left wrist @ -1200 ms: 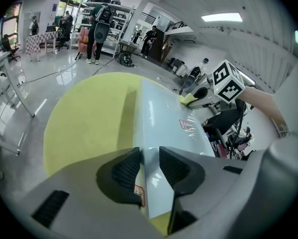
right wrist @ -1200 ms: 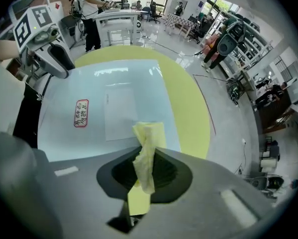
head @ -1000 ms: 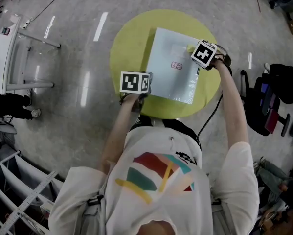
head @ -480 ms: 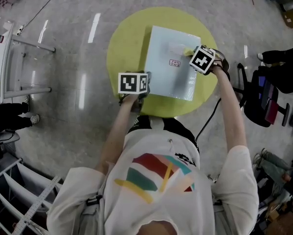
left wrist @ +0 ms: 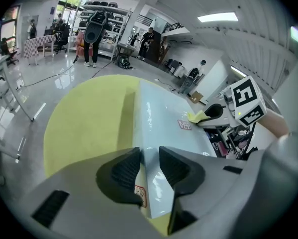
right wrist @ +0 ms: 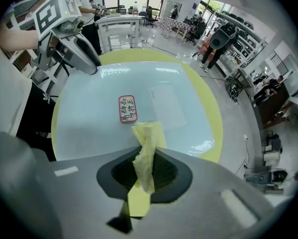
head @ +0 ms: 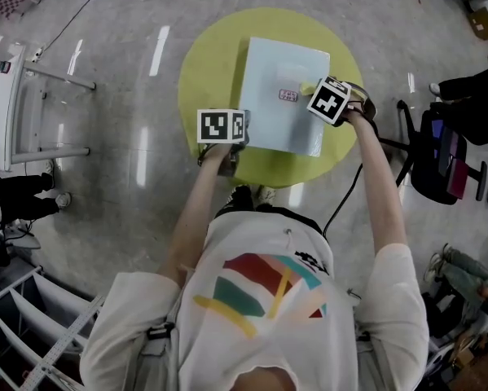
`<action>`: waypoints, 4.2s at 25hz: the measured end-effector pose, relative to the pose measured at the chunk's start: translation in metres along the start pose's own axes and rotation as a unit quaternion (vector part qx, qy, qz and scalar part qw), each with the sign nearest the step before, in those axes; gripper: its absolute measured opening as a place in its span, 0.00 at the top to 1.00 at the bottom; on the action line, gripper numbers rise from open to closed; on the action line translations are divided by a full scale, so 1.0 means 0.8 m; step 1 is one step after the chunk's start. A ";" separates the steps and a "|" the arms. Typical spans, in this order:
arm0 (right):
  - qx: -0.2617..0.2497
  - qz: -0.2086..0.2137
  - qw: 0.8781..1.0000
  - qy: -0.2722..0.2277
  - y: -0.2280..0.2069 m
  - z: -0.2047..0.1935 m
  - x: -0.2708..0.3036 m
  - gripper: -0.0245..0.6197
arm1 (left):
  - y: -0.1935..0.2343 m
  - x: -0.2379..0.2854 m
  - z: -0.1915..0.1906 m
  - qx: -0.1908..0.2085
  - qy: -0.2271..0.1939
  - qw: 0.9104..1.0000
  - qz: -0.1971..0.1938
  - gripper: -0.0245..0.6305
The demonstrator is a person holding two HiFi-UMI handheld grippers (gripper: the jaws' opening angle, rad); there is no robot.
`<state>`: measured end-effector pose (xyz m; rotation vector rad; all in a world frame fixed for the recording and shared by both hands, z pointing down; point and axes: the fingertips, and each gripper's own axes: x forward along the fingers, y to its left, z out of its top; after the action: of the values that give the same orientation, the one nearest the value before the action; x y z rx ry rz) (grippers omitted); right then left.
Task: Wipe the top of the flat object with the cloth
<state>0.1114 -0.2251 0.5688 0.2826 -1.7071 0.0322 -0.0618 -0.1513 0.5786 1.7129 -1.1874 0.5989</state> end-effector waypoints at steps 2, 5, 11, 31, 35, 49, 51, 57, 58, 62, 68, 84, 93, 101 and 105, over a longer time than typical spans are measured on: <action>-0.002 0.000 1.000 -0.003 0.009 -0.001 -0.002 0.92 | 0.000 0.001 0.002 0.005 0.001 1.000 0.006 0.77; 0.003 0.002 1.000 -0.010 0.021 -0.003 -0.006 0.92 | -0.001 0.000 0.003 0.001 0.004 1.000 0.012 0.77; 0.007 0.014 1.000 -0.021 0.048 -0.001 -0.011 0.92 | 0.002 -0.002 0.005 -0.007 -0.001 0.999 0.033 0.77; 0.040 0.024 0.998 -0.033 0.117 -0.009 -0.024 0.92 | 0.002 -0.004 0.004 0.004 -0.003 1.000 0.020 0.77; 0.035 0.028 0.999 -0.028 0.132 -0.015 -0.025 0.92 | 0.002 0.000 0.006 0.007 -0.001 1.000 0.016 0.77; 0.030 0.053 0.998 -0.025 0.198 -0.033 -0.036 0.92 | 0.001 0.001 0.006 0.006 0.000 1.000 0.010 0.77; 0.027 0.055 0.998 -0.023 0.202 -0.035 -0.037 0.92 | 0.001 0.001 0.005 0.005 -0.001 1.000 0.012 0.77; 0.027 0.064 0.997 -0.020 0.217 -0.037 -0.039 0.92 | 0.001 0.000 0.004 0.005 -0.004 1.000 0.012 0.77; 0.027 0.069 0.997 -0.019 0.221 -0.038 -0.038 0.92 | 0.001 0.000 0.004 0.005 -0.004 1.000 0.013 0.77; 0.019 0.083 0.996 -0.018 0.240 -0.043 -0.032 0.92 | 0.000 0.000 0.004 0.006 -0.007 1.000 0.014 0.77; 0.007 0.056 0.998 -0.041 0.232 -0.032 -0.063 0.92 | -0.001 0.001 0.006 0.011 0.000 1.000 0.001 0.77; -0.018 -0.159 0.981 -0.112 -0.030 0.087 -0.158 0.92 | 0.051 -0.061 0.032 -0.001 -0.090 0.995 0.049 0.94; -0.028 -0.187 0.979 -0.079 -0.121 0.128 -0.073 0.92 | 0.090 -0.053 -0.033 -0.023 -0.045 0.996 0.075 0.94; -0.018 -0.129 0.990 -0.049 -0.138 0.150 0.002 0.92 | 0.105 -0.056 -0.059 -0.039 -0.033 0.995 0.086 0.94; -0.022 -0.121 0.992 -0.024 -0.141 0.142 0.025 0.92 | 0.107 -0.057 -0.065 -0.042 -0.031 0.995 0.086 0.94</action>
<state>0.0221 -0.3586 0.5543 0.4582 -1.7086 -0.1918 -0.1522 -0.0926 0.6012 1.5781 -1.3949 0.5934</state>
